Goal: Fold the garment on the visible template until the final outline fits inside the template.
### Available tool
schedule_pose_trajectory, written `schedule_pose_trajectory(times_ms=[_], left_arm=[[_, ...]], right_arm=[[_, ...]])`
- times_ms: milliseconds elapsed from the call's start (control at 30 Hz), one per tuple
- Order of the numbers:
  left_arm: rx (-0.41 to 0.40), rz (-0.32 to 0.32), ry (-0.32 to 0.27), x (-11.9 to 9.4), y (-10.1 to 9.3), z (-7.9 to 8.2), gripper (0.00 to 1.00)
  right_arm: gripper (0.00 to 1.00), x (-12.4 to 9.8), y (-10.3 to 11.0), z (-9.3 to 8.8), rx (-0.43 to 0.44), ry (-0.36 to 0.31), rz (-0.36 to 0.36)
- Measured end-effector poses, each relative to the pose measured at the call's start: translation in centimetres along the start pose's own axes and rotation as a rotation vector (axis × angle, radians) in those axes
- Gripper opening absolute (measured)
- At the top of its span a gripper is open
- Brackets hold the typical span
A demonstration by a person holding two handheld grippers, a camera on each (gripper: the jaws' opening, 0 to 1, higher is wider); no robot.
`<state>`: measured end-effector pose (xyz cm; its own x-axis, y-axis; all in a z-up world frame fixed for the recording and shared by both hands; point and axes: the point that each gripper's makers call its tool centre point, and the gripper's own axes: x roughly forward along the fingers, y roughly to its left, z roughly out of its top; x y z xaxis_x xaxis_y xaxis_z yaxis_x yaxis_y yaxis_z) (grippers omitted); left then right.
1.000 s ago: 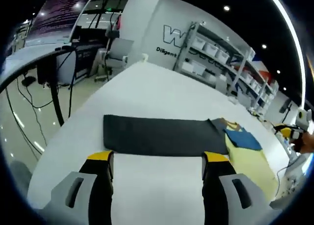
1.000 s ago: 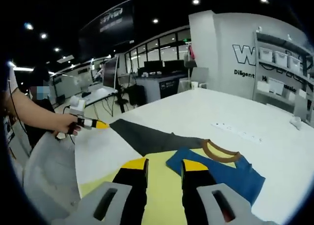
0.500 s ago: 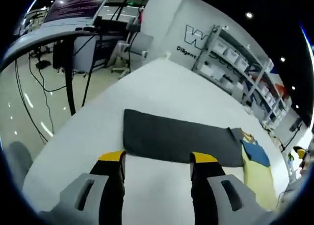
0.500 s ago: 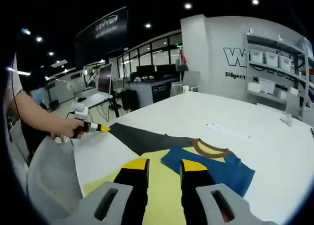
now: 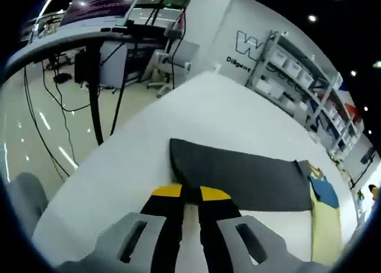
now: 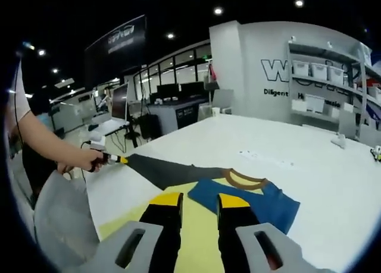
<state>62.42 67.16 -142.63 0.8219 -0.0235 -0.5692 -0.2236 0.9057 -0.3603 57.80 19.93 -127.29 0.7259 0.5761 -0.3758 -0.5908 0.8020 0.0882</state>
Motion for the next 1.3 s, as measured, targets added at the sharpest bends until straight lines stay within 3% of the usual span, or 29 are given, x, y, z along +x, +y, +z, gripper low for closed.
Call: schedule_pose_trajectory(times_ms=[233, 367, 533, 733, 867, 1100, 1300], left_arm=[[-0.033, -0.042, -0.029, -0.9, -1.4, 0.5, 0.00], [-0.038, -0.112, -0.109, -1.7, -3.9, 2.4, 0.00], [-0.021, -0.203, -0.157, -2.1, -7.3, 4.3, 0.00], [-0.009, -0.355, -0.223, -2.9, -13.1, 7.7, 0.00], [0.023, -0.448, -0.252, -3.1, -17.1, 9.7, 0.00], [0.064, -0.561, -0.258, -3.2, -23.0, 11.0, 0.00], [0.103, -0.643, -0.241, -3.2, -27.7, 10.7, 0.00]], right_arm=[[0.16, -0.8, -0.5, -0.5, -0.001, 0.007, -0.003], [0.17, -1.1, -1.1, -0.7, 0.004, 0.009, -0.009], [0.21, -1.0, -1.5, -1.3, 0.011, 0.015, -0.011], [0.23, -1.2, -2.1, -1.8, 0.036, 0.001, -0.016], [0.27, -1.7, -2.5, -3.2, 0.053, 0.009, -0.020], [0.31, -2.5, -3.1, -4.7, 0.067, 0.018, -0.020], [0.36, -3.2, -3.8, -5.4, 0.064, 0.011, -0.026]])
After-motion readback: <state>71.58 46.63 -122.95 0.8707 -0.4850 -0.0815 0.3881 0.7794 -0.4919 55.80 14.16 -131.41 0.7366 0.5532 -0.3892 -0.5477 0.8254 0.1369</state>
